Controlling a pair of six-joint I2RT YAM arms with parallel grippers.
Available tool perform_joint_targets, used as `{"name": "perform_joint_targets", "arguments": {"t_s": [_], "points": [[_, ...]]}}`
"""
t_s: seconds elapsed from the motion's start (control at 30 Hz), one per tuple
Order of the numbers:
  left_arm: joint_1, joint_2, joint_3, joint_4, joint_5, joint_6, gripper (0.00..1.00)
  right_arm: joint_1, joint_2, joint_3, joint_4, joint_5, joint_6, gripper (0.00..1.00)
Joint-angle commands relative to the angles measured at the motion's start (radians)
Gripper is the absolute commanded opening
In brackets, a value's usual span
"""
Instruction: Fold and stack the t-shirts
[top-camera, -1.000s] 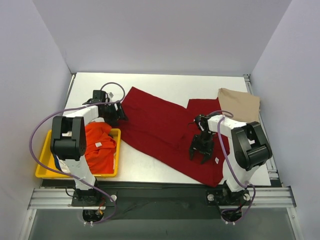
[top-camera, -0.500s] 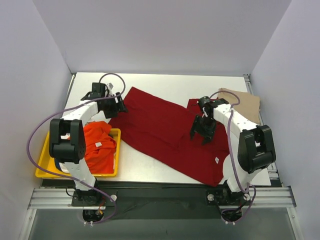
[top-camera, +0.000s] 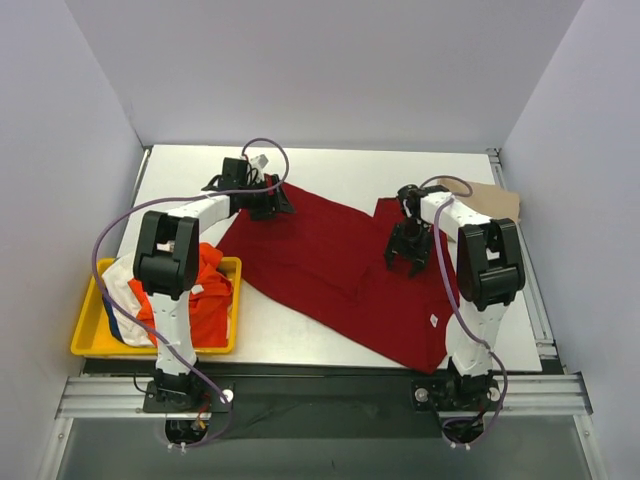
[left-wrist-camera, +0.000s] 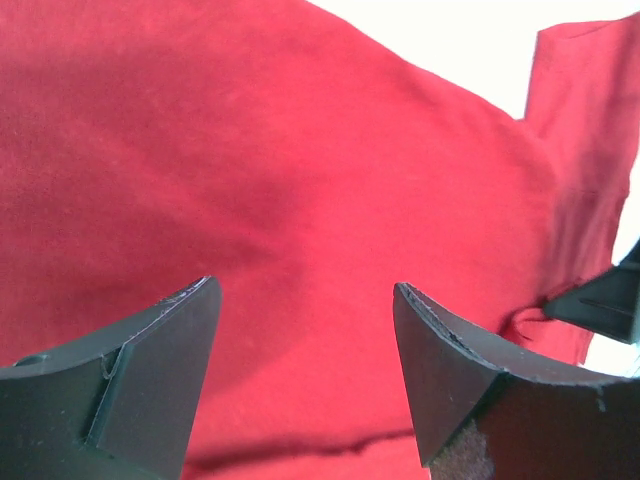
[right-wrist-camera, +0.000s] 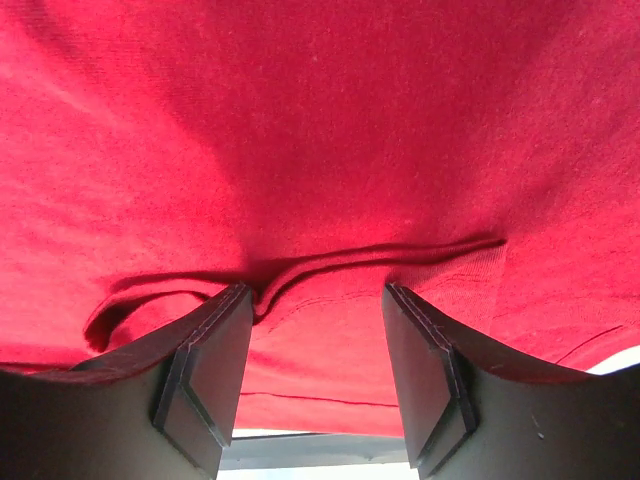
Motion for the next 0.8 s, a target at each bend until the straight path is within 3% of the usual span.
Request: {"name": "perform_joint_targets", "arguments": {"t_s": [0.0,0.23,0.53,0.77], "points": [[0.011,0.046,0.044,0.070,0.035,-0.016,0.80,-0.006,0.006,0.006,-0.043,0.036,-0.024,0.55],[0.029,0.046,0.010,-0.115,-0.119,0.021,0.80,0.001,0.007,-0.110,-0.031,0.007,-0.018,0.54],[0.041,-0.064,-0.131,-0.189,-0.197,0.035,0.80,0.032,-0.043,-0.233,-0.023,-0.030,0.004,0.54],[0.040,-0.106,-0.096,-0.224,-0.243,0.029,0.80,0.035,-0.119,-0.219,-0.039,-0.059,0.018,0.54]]}}
